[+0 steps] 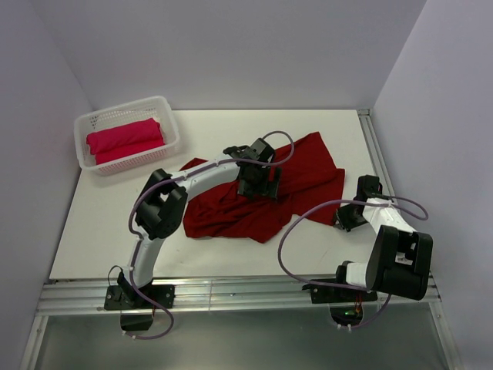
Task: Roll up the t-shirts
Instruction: Flatten the tshirt
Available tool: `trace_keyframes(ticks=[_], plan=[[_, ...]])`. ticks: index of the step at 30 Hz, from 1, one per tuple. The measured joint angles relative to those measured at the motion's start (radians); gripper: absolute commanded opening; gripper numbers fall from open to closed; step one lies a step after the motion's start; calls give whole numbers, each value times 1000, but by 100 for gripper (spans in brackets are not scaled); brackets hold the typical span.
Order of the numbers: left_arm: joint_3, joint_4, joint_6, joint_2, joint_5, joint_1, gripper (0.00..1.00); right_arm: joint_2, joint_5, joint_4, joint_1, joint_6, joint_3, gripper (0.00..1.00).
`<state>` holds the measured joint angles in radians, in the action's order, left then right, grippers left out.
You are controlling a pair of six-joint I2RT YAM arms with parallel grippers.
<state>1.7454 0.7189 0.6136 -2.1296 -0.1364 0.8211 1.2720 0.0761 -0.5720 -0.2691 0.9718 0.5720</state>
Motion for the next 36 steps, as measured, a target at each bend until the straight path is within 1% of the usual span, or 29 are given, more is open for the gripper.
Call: trace_keyframes(ticks=[2,4,6,7,8,9,12,15,17,20,23,24,26,27,32,36], plan=[[5,2,-7,-6,-2,0,87,21,-5,11,-2,6,11,9],[8,0,-13,-14,-4,0,82,37,-6,19,-2,7,20,0],[8,2,-19,-21,-7,0,76,45,-8,25,-2,8,26,0],[8,2,-21,-25,-10,0,70,47,-8,25,-2,8,27,0],[8,2,-21,-28,-11,0,68,51,-8,26,-2,8,30,0],[8,3,-25,-30,-14,0,66,56,-8,25,-2,8,34,0],[5,-4,-27,-31,-23,1,66,70,-10,25,-2,6,46,0],[-20,-23,-26,-31,-26,3,49,85,-13,24,-2,1,59,0],[-36,-22,-26,-31,-27,4,48,93,-16,23,-3,-3,67,0],[-38,-22,-26,-37,-36,6,50,108,-21,18,-3,-14,83,0],[-39,-23,-26,-43,-37,9,46,126,-31,18,-3,-26,102,0],[-39,-23,-26,-43,-37,10,36,131,-32,18,-4,-27,107,0],[-40,-23,-17,-43,-37,13,4,139,-35,18,-4,-31,118,0],[-40,-23,-17,-43,-35,14,0,143,-35,16,-4,-33,125,0],[-40,-14,-24,-43,-6,21,0,174,-39,9,-5,-41,179,0],[-27,9,-35,-42,49,18,0,239,-39,11,-6,-31,251,0]])
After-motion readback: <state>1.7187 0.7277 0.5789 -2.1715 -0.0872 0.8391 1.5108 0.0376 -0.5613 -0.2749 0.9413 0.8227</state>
